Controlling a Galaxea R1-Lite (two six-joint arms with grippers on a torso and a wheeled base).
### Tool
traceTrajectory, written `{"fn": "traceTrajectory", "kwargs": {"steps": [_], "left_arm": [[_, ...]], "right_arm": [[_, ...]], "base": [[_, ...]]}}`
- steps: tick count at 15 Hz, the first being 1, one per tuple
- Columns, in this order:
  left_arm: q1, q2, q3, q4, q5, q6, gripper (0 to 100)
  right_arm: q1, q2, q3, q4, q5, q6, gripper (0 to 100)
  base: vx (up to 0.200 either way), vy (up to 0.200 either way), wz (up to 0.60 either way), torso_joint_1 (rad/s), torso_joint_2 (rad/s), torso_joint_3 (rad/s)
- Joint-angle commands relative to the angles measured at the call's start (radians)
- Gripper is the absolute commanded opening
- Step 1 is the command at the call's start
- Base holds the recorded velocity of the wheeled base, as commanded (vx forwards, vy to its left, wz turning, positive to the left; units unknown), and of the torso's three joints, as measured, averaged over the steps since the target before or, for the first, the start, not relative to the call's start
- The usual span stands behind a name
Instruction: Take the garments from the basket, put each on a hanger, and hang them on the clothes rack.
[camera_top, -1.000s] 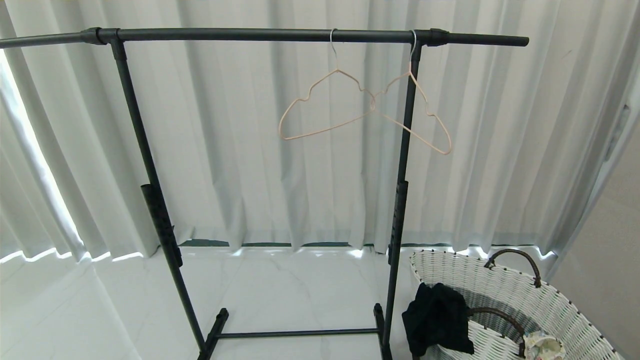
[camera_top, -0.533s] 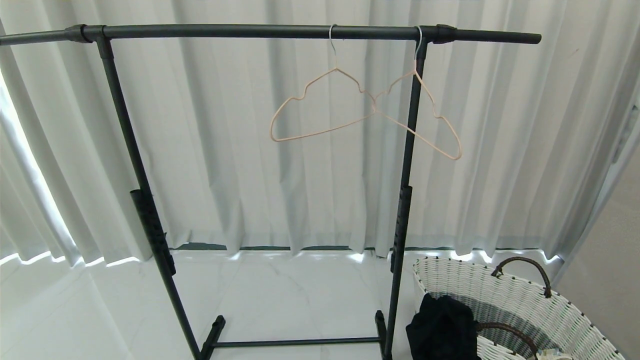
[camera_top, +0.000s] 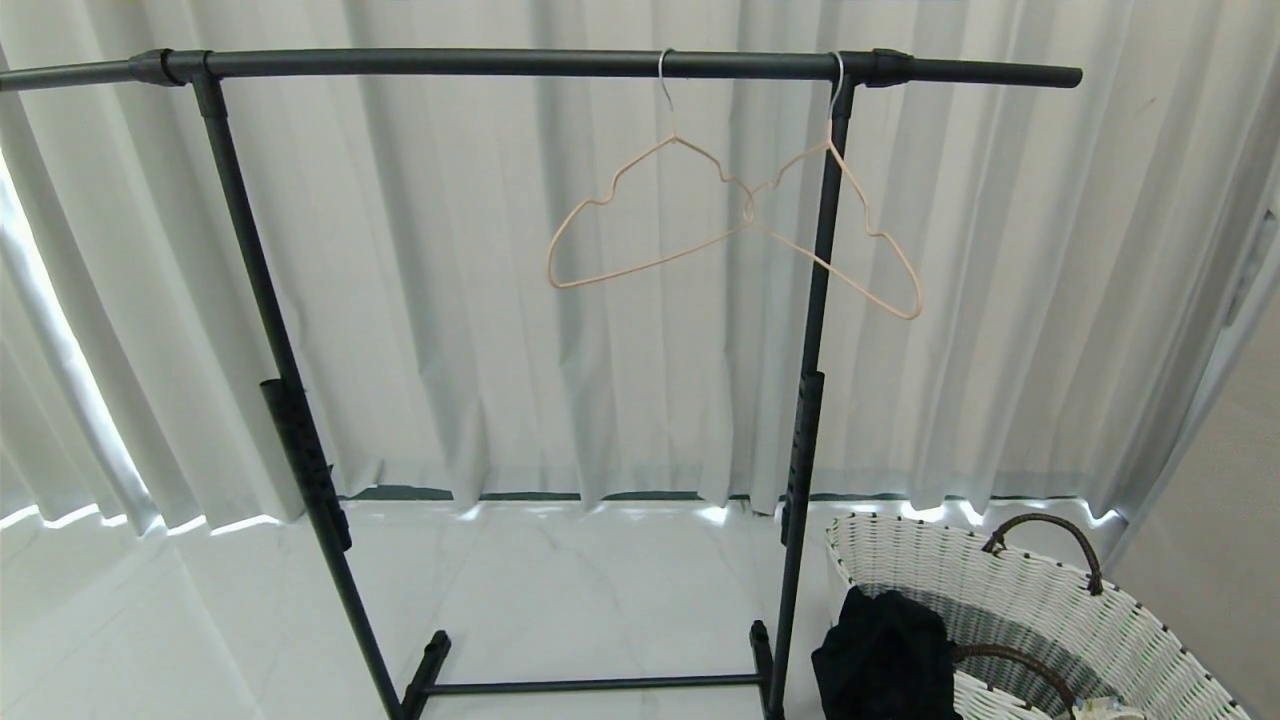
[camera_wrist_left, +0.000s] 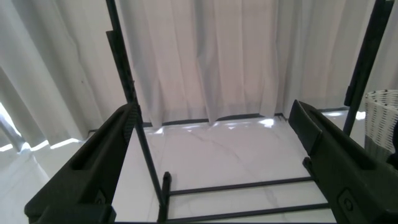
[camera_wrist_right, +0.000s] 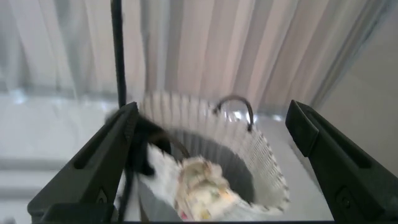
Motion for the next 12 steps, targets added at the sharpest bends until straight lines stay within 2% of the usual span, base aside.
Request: {"fn": "traceTrajectory", "kwargs": {"steps": [1,3,4,7,12], "left_arm": [[0.0,0.0,0.0,0.0,0.0,-0.001,100],[0.0,0.001,0.0,0.0,0.0,-0.001,100],[0.0,0.001,0.0,0.0,0.0,-0.001,100],[0.0,0.001,0.0,0.0,0.0,-0.001,100],[0.0,0.0,0.0,0.0,0.0,-0.001,100]], "right_arm": [[0.045,0.446,-0.215,0.207,-0.034,-0.22,100],[0.042,0.673,-0.275,0.304,-0.123,-0.382,100],[0.041,0.78,-0.274,0.307,-0.144,-0.435,100],[0.041,1.027,-0.261,0.274,-0.118,-0.464,100],[0.033,1.265,-0.223,0.116,-0.117,-0.501,100]], "base": [[0.0,0.0,0.0,0.0,0.0,0.0],[0.0,0.0,0.0,0.0,0.0,0.0],[0.0,0.0,0.0,0.0,0.0,0.0],[0.0,0.0,0.0,0.0,0.0,0.0],[0.0,0.0,0.0,0.0,0.0,0.0]]}}
